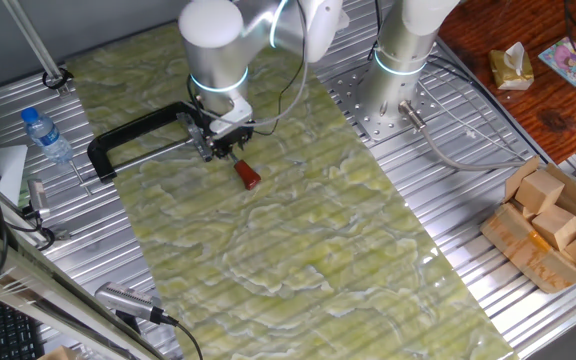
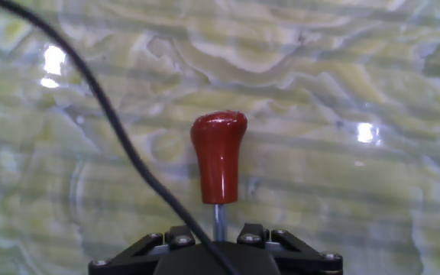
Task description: Pull up the lever
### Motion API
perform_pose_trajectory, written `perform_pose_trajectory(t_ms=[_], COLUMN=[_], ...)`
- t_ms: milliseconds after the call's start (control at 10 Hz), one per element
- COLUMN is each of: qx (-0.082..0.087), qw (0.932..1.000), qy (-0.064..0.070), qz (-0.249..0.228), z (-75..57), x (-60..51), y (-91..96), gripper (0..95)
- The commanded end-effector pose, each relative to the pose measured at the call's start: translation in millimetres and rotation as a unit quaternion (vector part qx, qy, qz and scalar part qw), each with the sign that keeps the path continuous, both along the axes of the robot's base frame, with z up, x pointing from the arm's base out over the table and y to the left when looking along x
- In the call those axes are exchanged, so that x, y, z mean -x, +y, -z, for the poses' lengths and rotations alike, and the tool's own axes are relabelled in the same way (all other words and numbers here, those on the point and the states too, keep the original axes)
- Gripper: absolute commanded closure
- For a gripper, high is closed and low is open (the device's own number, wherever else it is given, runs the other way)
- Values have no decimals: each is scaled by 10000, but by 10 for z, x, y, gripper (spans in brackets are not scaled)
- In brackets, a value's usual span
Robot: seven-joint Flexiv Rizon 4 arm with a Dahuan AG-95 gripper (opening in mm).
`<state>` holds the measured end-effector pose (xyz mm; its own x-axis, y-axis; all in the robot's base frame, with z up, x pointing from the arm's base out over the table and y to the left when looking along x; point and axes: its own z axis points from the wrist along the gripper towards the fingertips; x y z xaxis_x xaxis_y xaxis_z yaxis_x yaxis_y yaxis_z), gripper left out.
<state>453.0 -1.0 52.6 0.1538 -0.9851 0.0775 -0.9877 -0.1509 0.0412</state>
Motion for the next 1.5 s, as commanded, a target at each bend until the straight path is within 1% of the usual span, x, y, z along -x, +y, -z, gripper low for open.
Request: perform_pose_trajectory(t_ms=[100, 300, 400, 600, 1200, 1300, 1400, 1500], qx=[109, 214, 273, 388, 496, 523, 595, 621], qw=[9999, 9997, 9996, 9991, 9985, 9983, 9979, 9977], qy=[-34, -50, -85, -151, -191, -192, -197, -213], qz=[34, 61, 71, 104, 156, 150, 145, 141], z=[36, 66, 90, 98, 178, 182, 187, 189], x=[-16, -14, -12, -14, -19, -19, -18, -18], y=[-6, -1, 3, 12, 86, 86, 87, 88], gripper=[760, 760, 570, 570, 570, 570, 570, 760])
